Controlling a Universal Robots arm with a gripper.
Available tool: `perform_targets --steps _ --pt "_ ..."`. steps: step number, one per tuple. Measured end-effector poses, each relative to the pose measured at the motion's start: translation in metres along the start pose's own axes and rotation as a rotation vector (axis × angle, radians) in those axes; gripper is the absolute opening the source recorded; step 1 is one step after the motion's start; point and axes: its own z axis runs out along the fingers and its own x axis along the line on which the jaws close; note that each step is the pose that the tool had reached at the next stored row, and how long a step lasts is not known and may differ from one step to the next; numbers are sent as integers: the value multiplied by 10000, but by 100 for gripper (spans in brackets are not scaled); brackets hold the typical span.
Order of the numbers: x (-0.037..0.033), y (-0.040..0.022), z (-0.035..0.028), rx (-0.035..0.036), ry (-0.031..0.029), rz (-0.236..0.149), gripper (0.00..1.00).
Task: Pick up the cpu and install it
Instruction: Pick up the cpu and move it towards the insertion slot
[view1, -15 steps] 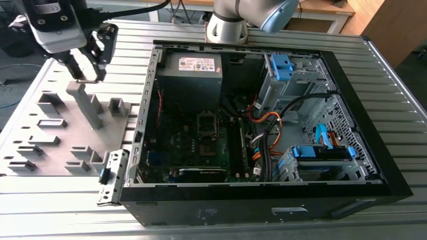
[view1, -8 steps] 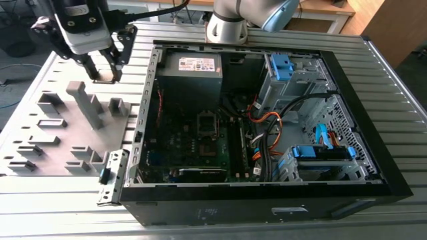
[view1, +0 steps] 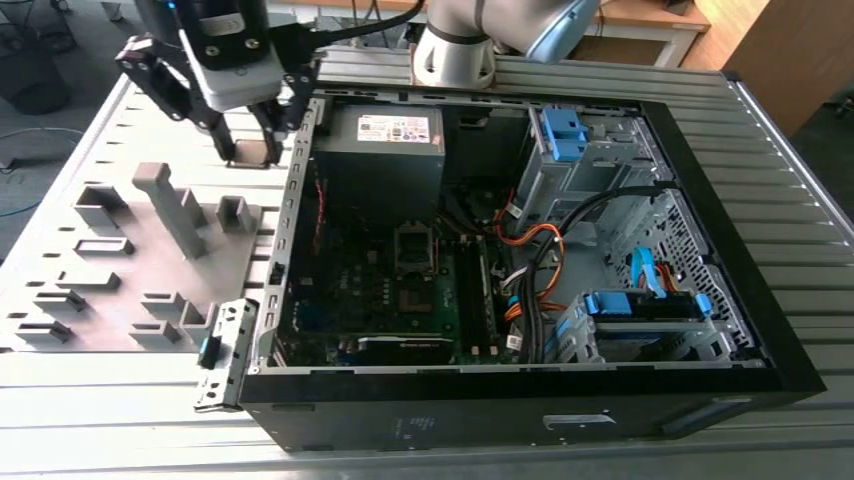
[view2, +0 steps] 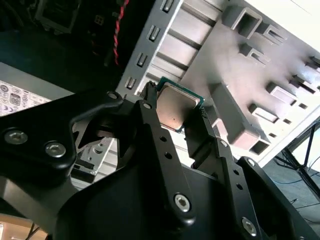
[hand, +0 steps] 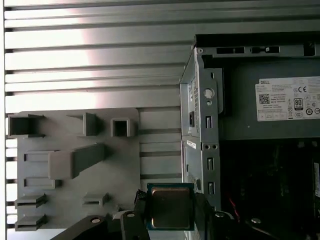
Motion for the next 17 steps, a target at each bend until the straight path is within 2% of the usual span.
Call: perform_targets --steps 3,4,5,17 --pt "-130 7 0 0 0 0 47" --pt "-219 12 -1 0 1 0 47" --pt "-267 15 -1 0 0 0 47" --pt "-809 46 -2 -1 0 0 47"
